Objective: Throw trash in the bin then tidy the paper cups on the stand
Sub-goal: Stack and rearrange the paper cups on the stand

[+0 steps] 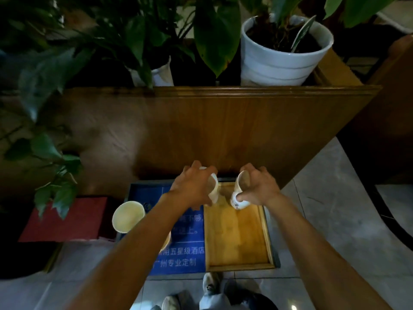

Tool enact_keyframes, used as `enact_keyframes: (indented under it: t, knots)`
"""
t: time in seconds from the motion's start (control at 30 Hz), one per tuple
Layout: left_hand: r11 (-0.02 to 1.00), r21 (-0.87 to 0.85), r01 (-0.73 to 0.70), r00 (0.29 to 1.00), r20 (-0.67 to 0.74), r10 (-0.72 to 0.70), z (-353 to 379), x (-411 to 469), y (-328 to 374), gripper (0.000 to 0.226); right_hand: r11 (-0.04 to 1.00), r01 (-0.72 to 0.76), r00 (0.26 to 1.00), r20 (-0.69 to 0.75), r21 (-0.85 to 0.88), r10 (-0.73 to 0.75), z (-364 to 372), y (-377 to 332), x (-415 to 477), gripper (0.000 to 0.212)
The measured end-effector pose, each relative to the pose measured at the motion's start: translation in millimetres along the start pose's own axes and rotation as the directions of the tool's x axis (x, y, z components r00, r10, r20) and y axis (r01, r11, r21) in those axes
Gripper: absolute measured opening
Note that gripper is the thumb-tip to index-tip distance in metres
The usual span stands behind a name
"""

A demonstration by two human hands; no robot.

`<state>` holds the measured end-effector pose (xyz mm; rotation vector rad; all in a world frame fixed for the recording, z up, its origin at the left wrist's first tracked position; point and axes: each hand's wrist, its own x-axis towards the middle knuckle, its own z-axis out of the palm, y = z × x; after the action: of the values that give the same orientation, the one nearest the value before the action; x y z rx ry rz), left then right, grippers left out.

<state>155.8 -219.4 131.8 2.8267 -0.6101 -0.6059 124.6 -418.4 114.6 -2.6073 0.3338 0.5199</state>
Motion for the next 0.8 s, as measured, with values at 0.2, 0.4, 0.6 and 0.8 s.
enact_keyframes:
  t: [0.2, 0.4, 0.6, 0.8]
  knots:
    - [0.997, -0.071, -0.042, 0.991, -0.132, 0.033, -32.3, -54.3, -35.1, 0.078, 0.993, 0.056, 0.995, -0.093, 0.101, -0.047, -10.4, -33.5, -37.5, 0.080]
    - [0.983, -0.154, -0.096, 0.960, -0.274, 0.051, -59.2, -108.7, -76.7, 0.080, 0.977, 0.136, 0.980, -0.168, 0.167, -0.107, -14.8, -78.6, -75.5, 0.076]
    - [0.985, -0.134, -0.108, 0.935, -0.351, 0.055, -80.0, -157.7, -114.0, 0.080, 0.975, 0.198, 0.964, -0.198, 0.104, -0.175, -12.2, -130.4, -112.2, 0.077]
    - [0.990, -0.125, -0.064, 0.920, -0.393, 0.010, -85.2, -191.2, -150.6, 0.083, 0.962, 0.262, 0.946, -0.219, 0.073, -0.241, 1.4, -172.9, -137.2, 0.075]
